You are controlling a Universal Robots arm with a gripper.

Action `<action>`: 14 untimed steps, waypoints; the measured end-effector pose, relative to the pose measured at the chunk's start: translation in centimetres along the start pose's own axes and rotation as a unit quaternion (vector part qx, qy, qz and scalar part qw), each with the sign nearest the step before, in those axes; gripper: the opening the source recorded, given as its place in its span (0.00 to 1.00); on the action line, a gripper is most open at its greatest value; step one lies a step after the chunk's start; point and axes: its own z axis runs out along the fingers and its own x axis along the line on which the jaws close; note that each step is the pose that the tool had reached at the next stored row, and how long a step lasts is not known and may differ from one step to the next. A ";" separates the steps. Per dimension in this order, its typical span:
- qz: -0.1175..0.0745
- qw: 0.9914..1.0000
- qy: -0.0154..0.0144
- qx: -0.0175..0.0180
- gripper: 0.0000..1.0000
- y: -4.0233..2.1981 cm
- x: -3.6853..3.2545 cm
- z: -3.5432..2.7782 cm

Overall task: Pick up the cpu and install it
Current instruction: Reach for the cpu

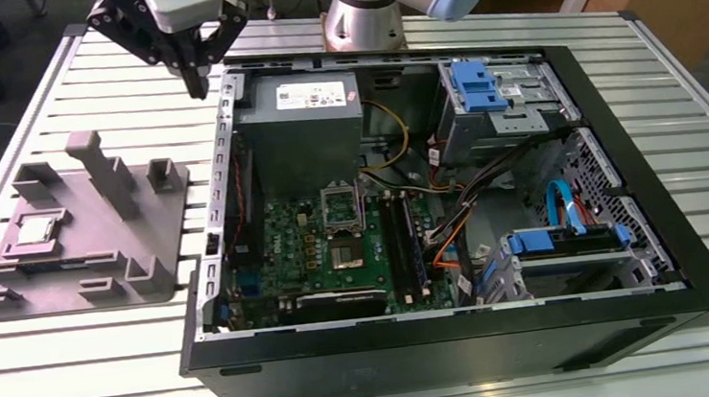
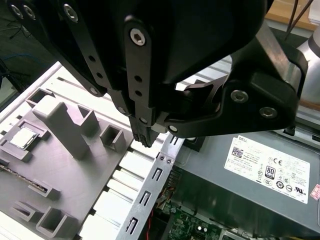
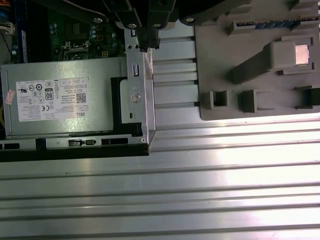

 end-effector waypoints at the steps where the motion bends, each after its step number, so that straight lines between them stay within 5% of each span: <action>1: 0.000 1.000 0.000 0.000 0.10 0.00 0.02 0.02; 14: 0.000 1.000 0.000 0.000 0.10 -0.04 0.37 0.22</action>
